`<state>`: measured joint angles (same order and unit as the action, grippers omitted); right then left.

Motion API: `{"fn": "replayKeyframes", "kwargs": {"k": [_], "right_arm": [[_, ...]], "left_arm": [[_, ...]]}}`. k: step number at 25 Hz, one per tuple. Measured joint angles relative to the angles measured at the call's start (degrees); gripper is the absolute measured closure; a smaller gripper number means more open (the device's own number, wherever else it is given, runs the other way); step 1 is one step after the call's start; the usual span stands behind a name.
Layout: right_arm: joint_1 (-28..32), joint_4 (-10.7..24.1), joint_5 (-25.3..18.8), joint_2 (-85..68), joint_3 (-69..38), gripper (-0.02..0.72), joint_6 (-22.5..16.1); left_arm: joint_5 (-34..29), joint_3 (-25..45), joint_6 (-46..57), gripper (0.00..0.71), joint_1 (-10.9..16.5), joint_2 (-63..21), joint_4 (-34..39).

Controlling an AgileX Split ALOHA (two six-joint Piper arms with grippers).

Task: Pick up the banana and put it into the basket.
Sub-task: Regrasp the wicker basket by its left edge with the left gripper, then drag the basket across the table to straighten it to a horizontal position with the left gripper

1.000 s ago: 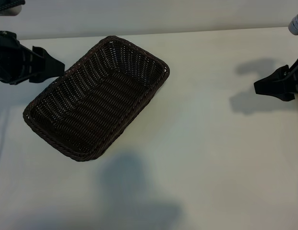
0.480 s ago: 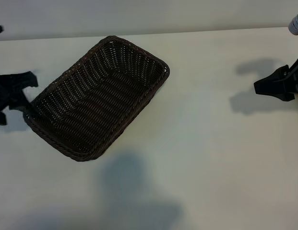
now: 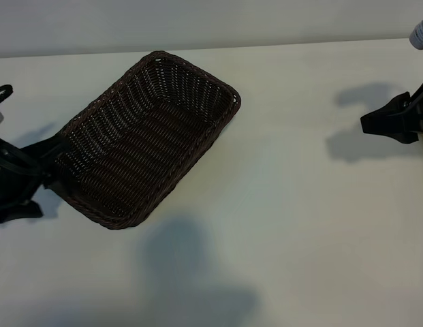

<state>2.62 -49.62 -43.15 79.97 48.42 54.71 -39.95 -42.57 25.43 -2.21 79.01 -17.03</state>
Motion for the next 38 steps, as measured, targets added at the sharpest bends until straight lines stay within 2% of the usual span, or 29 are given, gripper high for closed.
{"fn": "replayKeyframes", "kwargs": {"k": [6,10,17,20,22,24,26,31,35,38], "right_arm": [[0.0,0.0,0.0,0.0,0.0,0.097,0.0],[0.0,0.0,0.0,0.0,0.0,0.097,0.0],[0.0,0.0,0.0,0.0,0.0,0.097,0.0],[0.0,0.0,0.0,0.0,0.0,0.097,0.0],[0.0,0.0,0.0,0.0,0.0,0.097,0.0],[0.0,0.0,0.0,0.0,0.0,0.097,0.0],[0.0,0.0,0.0,0.0,0.0,0.097,0.0],[0.0,0.0,0.0,0.0,0.0,0.097,0.0],[0.0,0.0,0.0,0.0,0.0,0.097,0.0],[0.0,0.0,0.0,0.0,0.0,0.097,0.0]], "left_arm": [[4.7,0.3,-0.3,0.169,0.0,2.2,-1.6],[6.1,0.3,-0.3,0.169,0.0,6.3,-3.0],[14.1,0.3,-0.3,0.176,0.0,15.2,-8.8],[16.0,0.3,-0.2,0.25,0.0,17.7,-9.1],[16.4,0.3,0.0,0.373,0.0,18.2,-9.1],[16.4,0.3,0.2,0.53,0.0,18.3,-9.0],[16.7,0.3,0.2,0.553,0.1,18.3,-9.5],[13.2,-2.6,-3.9,0.553,0.1,18.5,-9.1],[5.3,-9.2,-12.8,0.553,0.0,19.1,-8.2],[-0.9,-15.7,-20.0,0.553,-1.1,20.5,-7.8]]}}
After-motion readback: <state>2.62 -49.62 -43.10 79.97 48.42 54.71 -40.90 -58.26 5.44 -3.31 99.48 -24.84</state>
